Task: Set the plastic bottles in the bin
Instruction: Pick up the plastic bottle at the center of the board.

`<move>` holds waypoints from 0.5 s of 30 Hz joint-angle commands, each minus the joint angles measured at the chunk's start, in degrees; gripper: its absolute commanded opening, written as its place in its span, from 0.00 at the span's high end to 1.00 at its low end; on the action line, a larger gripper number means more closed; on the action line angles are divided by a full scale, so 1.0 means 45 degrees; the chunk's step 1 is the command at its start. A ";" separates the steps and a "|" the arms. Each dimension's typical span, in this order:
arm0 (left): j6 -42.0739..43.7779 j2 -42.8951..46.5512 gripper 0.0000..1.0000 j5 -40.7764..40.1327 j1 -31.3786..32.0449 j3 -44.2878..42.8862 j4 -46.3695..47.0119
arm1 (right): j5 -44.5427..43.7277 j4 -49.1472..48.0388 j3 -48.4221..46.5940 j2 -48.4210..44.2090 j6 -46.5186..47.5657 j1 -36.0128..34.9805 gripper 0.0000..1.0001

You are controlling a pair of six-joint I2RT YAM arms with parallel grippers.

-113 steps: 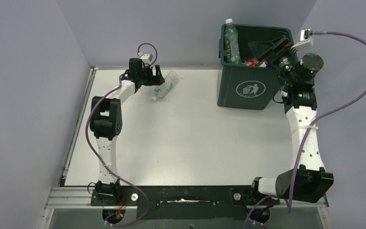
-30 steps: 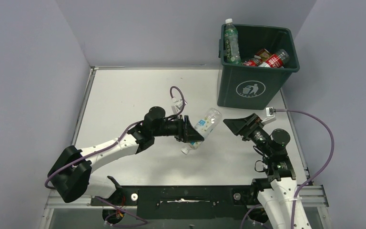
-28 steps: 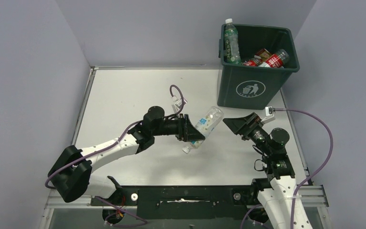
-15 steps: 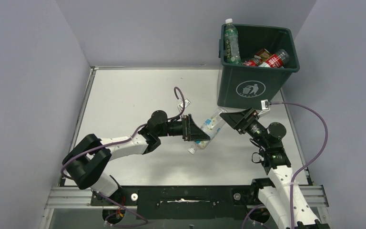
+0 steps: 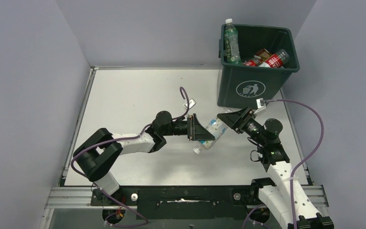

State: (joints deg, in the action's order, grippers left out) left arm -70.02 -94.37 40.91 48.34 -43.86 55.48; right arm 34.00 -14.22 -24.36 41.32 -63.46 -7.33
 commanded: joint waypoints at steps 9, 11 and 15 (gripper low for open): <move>0.2889 0.1942 0.21 -0.0343 -0.0407 -0.1146 -0.3858 | -0.1834 0.3433 -0.4963 0.1407 0.3416 -0.0026 0.45; 0.3472 0.2638 0.19 -0.0750 -0.0670 -0.1199 -0.5205 | -0.2107 0.3899 -0.5982 0.1985 0.3946 0.0135 0.46; 0.4615 0.4207 0.19 -0.1558 -0.1250 -0.1298 -0.7857 | -0.1852 0.4209 -0.8100 0.3488 0.4464 0.1287 0.46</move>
State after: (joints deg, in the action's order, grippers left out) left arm -57.34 -83.05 38.11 45.17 -46.68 33.39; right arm 27.44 3.84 -51.90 52.27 -48.27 -6.09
